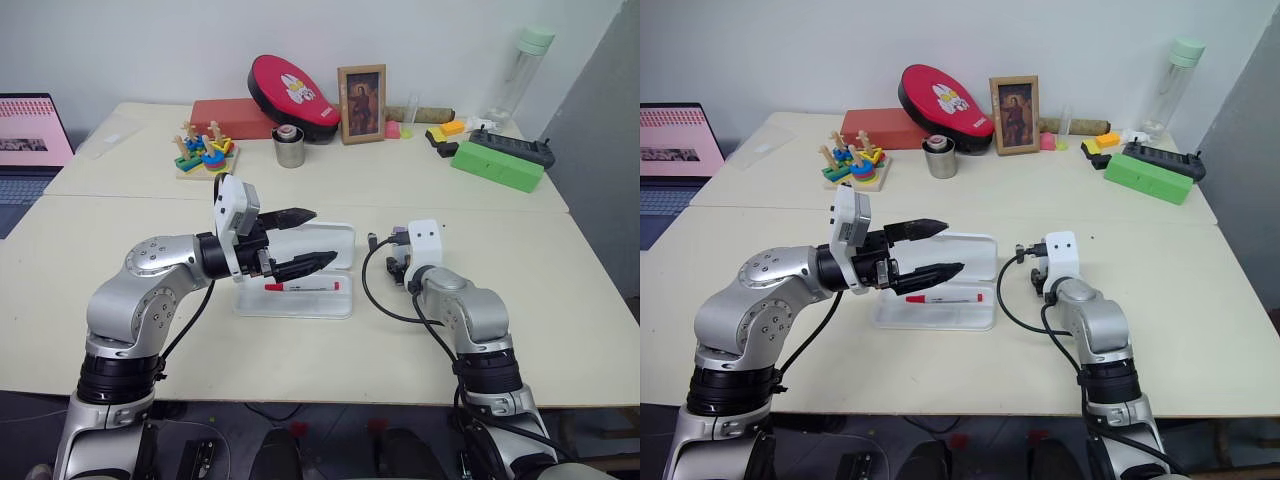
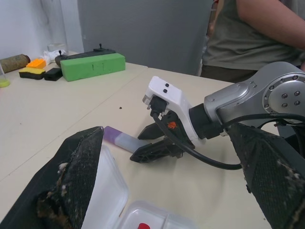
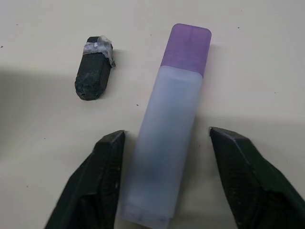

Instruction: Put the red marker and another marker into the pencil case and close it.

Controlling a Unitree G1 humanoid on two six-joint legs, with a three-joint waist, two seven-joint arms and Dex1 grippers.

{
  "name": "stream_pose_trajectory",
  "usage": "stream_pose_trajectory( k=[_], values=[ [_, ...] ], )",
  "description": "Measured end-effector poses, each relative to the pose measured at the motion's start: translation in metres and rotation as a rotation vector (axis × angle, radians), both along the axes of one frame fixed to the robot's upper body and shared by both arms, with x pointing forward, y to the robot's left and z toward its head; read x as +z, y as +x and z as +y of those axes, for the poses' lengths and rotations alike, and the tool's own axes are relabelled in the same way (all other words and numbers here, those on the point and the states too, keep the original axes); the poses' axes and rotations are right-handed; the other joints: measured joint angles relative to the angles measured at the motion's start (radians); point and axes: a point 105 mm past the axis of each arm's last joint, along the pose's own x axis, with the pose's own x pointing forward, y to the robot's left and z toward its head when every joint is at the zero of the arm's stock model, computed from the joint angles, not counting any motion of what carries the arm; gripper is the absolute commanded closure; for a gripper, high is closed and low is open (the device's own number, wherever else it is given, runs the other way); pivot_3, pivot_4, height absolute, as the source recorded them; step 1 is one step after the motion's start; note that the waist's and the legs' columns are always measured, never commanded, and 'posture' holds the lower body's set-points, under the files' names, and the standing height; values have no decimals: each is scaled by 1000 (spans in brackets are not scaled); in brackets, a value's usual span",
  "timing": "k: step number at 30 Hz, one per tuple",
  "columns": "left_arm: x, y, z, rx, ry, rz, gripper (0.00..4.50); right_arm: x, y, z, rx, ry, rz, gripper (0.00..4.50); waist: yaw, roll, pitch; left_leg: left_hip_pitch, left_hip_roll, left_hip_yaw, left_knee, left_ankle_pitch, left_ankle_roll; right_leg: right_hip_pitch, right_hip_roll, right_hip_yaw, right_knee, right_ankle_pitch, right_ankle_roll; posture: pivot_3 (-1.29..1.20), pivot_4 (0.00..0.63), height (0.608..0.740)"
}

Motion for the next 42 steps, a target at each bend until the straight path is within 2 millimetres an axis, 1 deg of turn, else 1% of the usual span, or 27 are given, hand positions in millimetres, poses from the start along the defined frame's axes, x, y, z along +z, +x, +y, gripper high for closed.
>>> stream_pose_trajectory(
  k=[3, 5, 8, 11, 13, 16, 17, 19, 20, 21, 22, 23, 24, 25, 27, 28, 29, 30, 33, 34, 36, 39, 42],
  values=[
    [0, 0, 0, 1, -1, -2, 0, 0, 0, 0, 3, 1, -2, 3229, 0, 0, 0, 0, 0, 0, 0, 0, 0, 0, 0, 0, 0, 0, 0, 0, 150, 740],
    [0, 0, 0, 1, -2, -3, 0, 0, 0, 0, 2, 1, -5, 3425, 0, 0, 0, 0, 0, 0, 0, 0, 0, 0, 0, 0, 0, 0, 0, 0, 150, 740],
    [1, 1, -1, 8, -8, -7, 0, 1, 1, -2, -5, -2, -9, 3420, 1, 0, 0, 0, 0, 0, 0, 0, 0, 0, 0, 0, 0, 0, 0, 0, 150, 740],
    [1, 2, 0, 21, -12, -16, 0, 8, 5, -12, -12, -11, -38, 3420, 0, 1, 1, -1, 0, 0, 0, 0, 0, 0, 0, 0, -1, 0, 0, 0, 150, 740],
    [-3, 2, 4, 45, -13, -2, 0, 28, 12, -18, 9, 11, -96, 3420, -1, 2, 1, -1, 0, 1, 0, 0, 0, -1, 0, 0, -1, 0, 0, 0, 150, 740],
    [-13, 1, 24, 125, -6, 30, 0, 82, 21, -12, 122, 80, -246, 3420, -18, 3, 2, 0, 1, 1, -1, 0, 0, -2, 1, 1, 0, 0, 0, 0, 150, 740],
    [-13, -1, 35, 166, -5, 32, 0, 110, 22, -4, 195, 120, -324, 3420, -23, 3, 2, 0, 1, 0, -2, 0, 1, -2, 1, 1, 0, -1, -1, 0, 150, 740],
    [-15, -6, 53, 231, 8, 38, 0, 148, 12, 16, 360, 175, -421, 3420, -31, 3, 2, 0, 1, 0, -3, 0, 1, -2, 1, 1, 0, -1, -2, 0, 150, 740],
    [-16, -9, 62, 263, 11, 45, 0, 162, 5, 28, 452, 198, -455, 3420, -29, 2, 1, 0, 1, 0, -4, -1, 1, -2, 1, 0, -1, -2, -3, 0, 150, 740],
    [-18, -13, 71, 298, 21, 54, 0, 171, -4, 42, 556, 207, -474, 3420, -29, 2, 1, 0, 1, 0, -5, -1, 1, -2, 1, 0, -2, -2, -3, 0, 150, 740],
    [-22, -18, 78, 322, 32, 75, 0, 175, -14, 54, 651, 208, -479, 3420, -29, 2, 1, 0, 1, 1, -5, -1, 1, -2, 0, 1, -2, -2, -3, 0, 150, 740],
    [-26, -22, 84, 343, 37, 92, 0, 175, -22, 66, 740, 206, -467, 3420, -27, 2, 1, 0, 1, 1, -5, -1, 1, -2, 0, 0, -2, -2, -4, 0, 150, 740],
    [-33, -31, 92, 365, 60, 121, 0, 170, -33, 80, 851, 187, -428, 3420, -27, 2, 2, -1, 1, 2, -6, -1, 1, -3, 0, 1, -2, -2, -4, 0, 150, 740],
    [-40, -38, 98, 386, 72, 151, 0, 164, -41, 90, 931, 173, -389, 3420, -26, 3, 2, -1, 1, 2, -6, -1, 0, -3, 0, 1, -2, -2, -4, 0, 150, 740],
    [-51, -56, 113, 437, 94, 206, 0, 144, -56, 107, 1075, 91, -273, 3420, -26, 4, 3, 0, 1, 2, -6, -1, 0, -4, -1, 1, -1, -2, -4, 0, 150, 740],
    [-53, -60, 119, 460, 96, 218, 0, 136, -59, 113, 1111, 66, -230, 3420, -22, 3, 3, 0, 1, 1, -5, -1, 0, -4, 0, 0, 0, -3, -5, 0, 150, 740],
    [-53, -64, 124, 480, 95, 225, 0, 128, -60, 118, 1139, 48, -193, 3420, -15, 3, 3, 0, 1, 0, -5, -1, 0, -9, 0, -1, 0, -3, -4, 0, 150, 740],
    [-56, -72, 131, 503, 102, 241, 0, 118, -64, 125, 1177, 8, -158, 3420, -16, 2, 2, 0, 2, 2, -5, -1, 0, -10, 0, 0, -1, -3, -5, 0, 150, 740],
    [-65, -84, 144, 557, 122, 288, 0, 94, -71, 141, 1242, -55, -90, 3420, -16, 1, 2, -1, 2, 3, -2, -1, 0, -10, 0, 1, -1, -5, -5, 0, 150, 740],
    [-68, -88, 147, 569, 126, 305, 0, 83, -73, 147, 1263, -89, -70, 3420, -15, 1, 2, -1, 2, 3, -1, -1, 0, -10, 0, 1, -1, -5, -5, 0, 150, 740],
    [-69, -90, 148, 578, 125, 310, 0, 72, -73, 152, 1274, -127, -51, 3420, -13, 0, 2, -1, 2, 3, 0, 0, 0, -10, 0, 1, -1, -5, -5, 0, 150, 740],
    [-64, -95, 142, 574, 113, 289, 0, 53, -71, 163, 1287, -170, -19, 3420, -13, -1, 1, -1, 2, 4, 0, 0, 0, -11, 0, 2, 0, -3, -4, 0, 150, 740],
    [-62, -96, 139, 576, 111, 281, 0, 46, -71, 166, 1302, -191, -12, 3420, -12, -1, 1, -1, 2, 3, -1, -1, 0, -11, 0, 1, 0, -1, -2, 0, 150, 740]
  ],
)
